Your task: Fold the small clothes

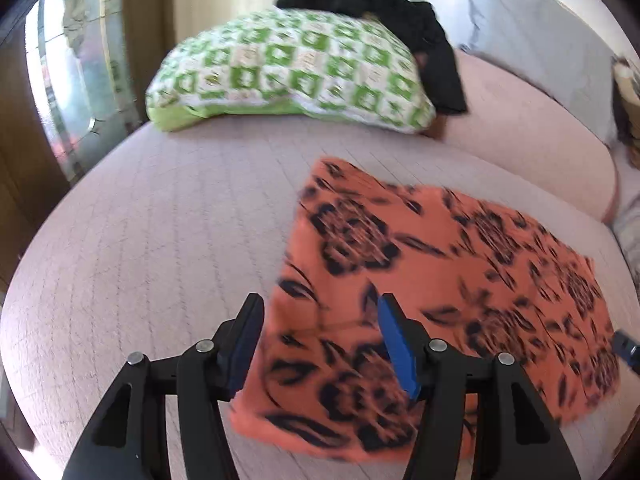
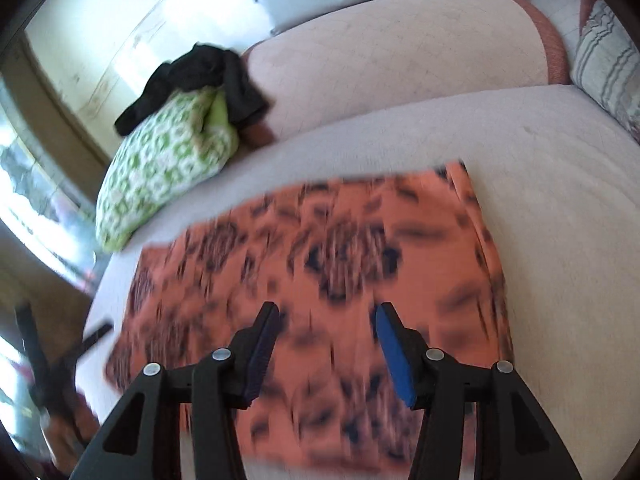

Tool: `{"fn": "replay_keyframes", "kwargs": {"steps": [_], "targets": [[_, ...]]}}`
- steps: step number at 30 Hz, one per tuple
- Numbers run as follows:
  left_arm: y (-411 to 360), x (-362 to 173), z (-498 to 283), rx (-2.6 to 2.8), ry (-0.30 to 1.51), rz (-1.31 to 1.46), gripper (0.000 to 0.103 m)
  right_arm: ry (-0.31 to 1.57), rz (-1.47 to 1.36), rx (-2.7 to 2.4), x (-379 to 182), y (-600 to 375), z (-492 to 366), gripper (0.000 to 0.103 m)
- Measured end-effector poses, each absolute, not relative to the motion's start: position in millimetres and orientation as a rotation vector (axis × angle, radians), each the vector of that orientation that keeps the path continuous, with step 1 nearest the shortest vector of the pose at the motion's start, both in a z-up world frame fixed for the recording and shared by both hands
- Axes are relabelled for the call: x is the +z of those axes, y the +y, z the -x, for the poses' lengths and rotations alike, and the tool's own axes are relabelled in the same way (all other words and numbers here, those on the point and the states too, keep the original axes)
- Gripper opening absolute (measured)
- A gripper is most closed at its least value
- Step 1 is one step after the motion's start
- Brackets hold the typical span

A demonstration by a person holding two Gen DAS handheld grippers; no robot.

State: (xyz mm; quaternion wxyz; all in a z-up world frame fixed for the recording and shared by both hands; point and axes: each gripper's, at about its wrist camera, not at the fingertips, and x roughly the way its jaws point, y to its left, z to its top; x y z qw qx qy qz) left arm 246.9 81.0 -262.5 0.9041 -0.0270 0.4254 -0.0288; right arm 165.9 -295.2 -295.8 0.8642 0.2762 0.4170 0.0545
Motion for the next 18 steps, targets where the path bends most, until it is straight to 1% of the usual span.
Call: {"fn": "replay_keyframes", "kwargs": {"steps": [2,4,5,7,8,12,14,18], "targets": [[77.1,-272.9,-245.5,-0.088,0.954,0.084,0.064,0.926,-0.592,0.103,-314.4,-295.9,-149.9,0.054],[72.1,-292.9,-249.0,-0.052,1.064,0.039,0.065,1.012,-0.642,0.085,-341.2,-302.1,-140.1,0.051],[69.8,-299.5,-248.5,-0.036,1.072,0.001,0.065,0.976,-0.663,0.089,-340.2,-307.2,-132.5,0.048],[66.9,-293.3,-241.2,-0.012,1.042,-0.024,0.066,0.960,-0.713,0.084,-331.5,-316.8,-116.9,0.047],[67.7,-288.4,-235.5,0.007,1.031,-0.020,0.066,0.941,-0.759,0.095,-328.1,-323.7,-107.7,0.048],[88.2,-275.8,-201.4,0.023,0.997,0.135,0.066,0.889,-0.894,0.103,-327.4,-347.6,-76.5,0.057],[102.1,-279.1,-182.0,0.013,1.014,0.259,0.066,0.890,-0.982,0.118,-334.3,-355.7,-67.5,0.059],[108.3,-286.6,-158.9,-0.023,1.049,0.394,0.065,0.904,-1.118,0.190,-346.9,-357.3,-67.9,0.060]]}}
